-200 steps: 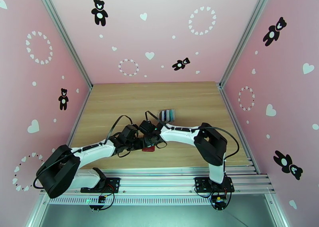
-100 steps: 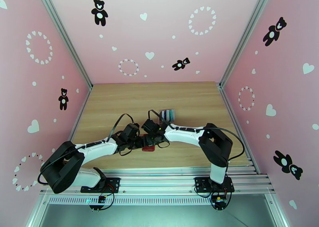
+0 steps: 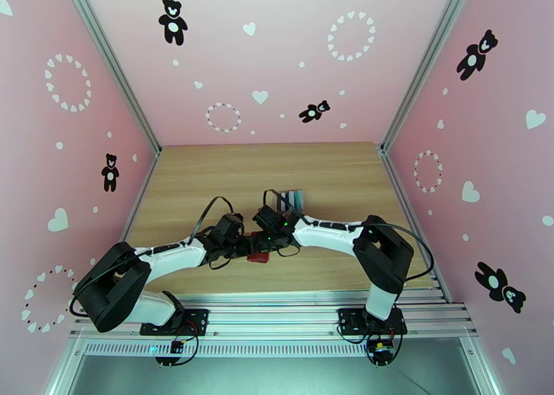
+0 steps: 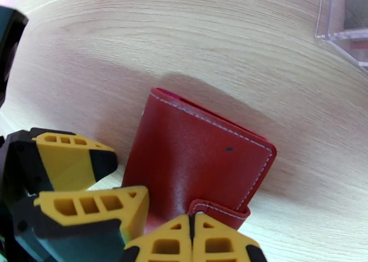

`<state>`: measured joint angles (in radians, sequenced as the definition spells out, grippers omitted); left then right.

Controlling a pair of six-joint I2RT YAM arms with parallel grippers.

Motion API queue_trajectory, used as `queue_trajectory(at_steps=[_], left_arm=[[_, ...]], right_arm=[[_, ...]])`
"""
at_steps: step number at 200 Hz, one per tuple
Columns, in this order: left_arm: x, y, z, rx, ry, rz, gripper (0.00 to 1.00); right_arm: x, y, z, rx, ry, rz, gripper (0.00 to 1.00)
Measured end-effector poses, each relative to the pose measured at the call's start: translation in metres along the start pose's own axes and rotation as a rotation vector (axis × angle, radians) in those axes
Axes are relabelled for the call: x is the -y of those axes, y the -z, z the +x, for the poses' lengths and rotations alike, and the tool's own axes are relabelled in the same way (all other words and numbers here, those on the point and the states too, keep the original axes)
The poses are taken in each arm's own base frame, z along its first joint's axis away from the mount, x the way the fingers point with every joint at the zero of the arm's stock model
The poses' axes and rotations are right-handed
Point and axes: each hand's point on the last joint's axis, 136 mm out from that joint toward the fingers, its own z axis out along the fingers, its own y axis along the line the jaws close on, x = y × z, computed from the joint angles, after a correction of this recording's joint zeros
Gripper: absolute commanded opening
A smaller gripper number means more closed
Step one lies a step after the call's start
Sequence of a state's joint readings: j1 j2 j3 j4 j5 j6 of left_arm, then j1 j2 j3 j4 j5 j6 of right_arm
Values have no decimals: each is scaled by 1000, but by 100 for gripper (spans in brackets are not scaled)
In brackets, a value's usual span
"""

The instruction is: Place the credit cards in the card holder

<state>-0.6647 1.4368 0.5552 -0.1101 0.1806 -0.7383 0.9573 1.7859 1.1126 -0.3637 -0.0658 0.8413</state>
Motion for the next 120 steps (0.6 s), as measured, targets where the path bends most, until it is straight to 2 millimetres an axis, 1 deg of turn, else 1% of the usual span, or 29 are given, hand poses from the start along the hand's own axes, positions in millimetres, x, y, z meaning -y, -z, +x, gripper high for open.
queue_trajectory(at_steps=[68,120], left_arm=[[3,-4,-2,0,-1,10,51],[6,-6,-1,2,-14,5,51]], right_arm=[[1,-1,0,6,-52,-72,2],[-6,7,-8,44,-93,-174,2]])
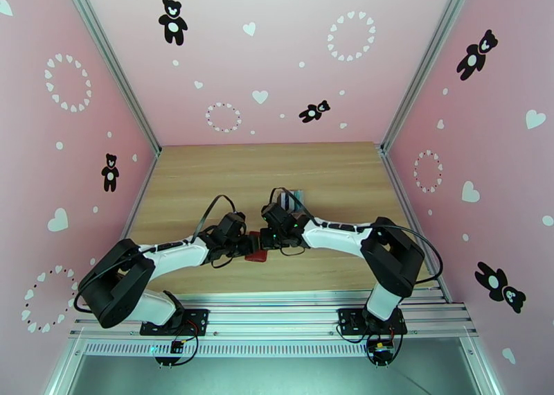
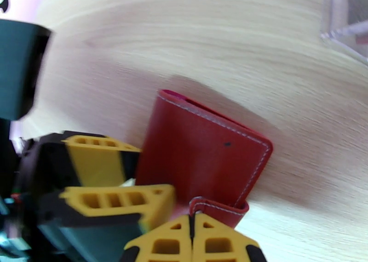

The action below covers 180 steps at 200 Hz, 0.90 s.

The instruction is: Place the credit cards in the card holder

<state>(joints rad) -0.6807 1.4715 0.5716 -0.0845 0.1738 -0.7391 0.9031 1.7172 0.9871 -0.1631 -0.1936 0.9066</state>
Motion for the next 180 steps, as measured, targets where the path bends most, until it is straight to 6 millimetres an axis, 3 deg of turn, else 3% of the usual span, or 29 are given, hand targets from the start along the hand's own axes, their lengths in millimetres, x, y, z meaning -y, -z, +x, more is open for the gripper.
queue_trajectory(at_steps=[101,180], left_arm=[[6,2,-1,11,-8,6,50],[1,9,9,-23,8,-24,50]], right_arm=[[2,4,-2,9,-37,-40,7],[14,18,5,13,-21,6,14]])
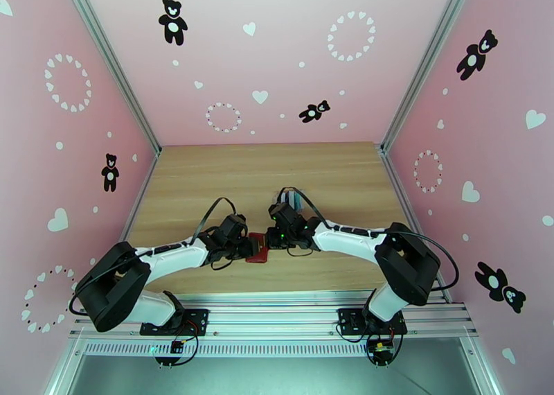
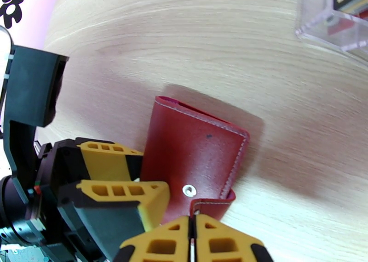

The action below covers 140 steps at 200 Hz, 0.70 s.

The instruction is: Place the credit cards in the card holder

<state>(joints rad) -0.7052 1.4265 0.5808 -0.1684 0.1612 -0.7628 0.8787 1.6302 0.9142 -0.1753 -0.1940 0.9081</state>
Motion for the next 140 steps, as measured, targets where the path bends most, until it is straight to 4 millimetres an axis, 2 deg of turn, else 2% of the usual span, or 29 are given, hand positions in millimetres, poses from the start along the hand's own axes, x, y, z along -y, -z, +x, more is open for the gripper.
queue_trajectory(at_steps=[24,39,140], left_arm=[[-1,1,1,-3,6,-4,50],[-3,3,3,-10,8,-11,50],[-3,9,5,-15,11,-16,49]], right_arm=[[7,2,5,-8,1,22,24],[12,4,8,-11,1,38,28],[38,8,24,-41,-17,131,29]])
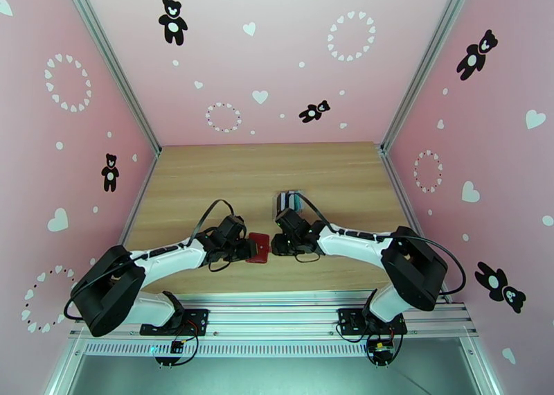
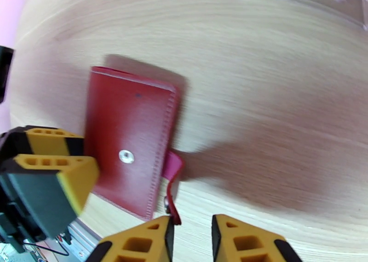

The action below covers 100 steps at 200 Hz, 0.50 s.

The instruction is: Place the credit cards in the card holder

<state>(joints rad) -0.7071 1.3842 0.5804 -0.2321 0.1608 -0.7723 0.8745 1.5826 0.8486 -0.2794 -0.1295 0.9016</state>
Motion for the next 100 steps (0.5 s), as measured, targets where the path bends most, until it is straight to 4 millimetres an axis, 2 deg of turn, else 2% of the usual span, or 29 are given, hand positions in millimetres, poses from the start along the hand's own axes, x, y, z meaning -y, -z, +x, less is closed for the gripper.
queue_trajectory(at_steps=[47,85,100], left_arm=[[2,4,-1,9,-2,10,47],[1,4,0,5,-1,6,45],[1,4,0,4,-1,5,38]], right_arm=[[11,-2,-1,-9,-23,31,29],[23,-17,4,-62,-37,85,29],[21,-18,1,-64,-38,88,29]])
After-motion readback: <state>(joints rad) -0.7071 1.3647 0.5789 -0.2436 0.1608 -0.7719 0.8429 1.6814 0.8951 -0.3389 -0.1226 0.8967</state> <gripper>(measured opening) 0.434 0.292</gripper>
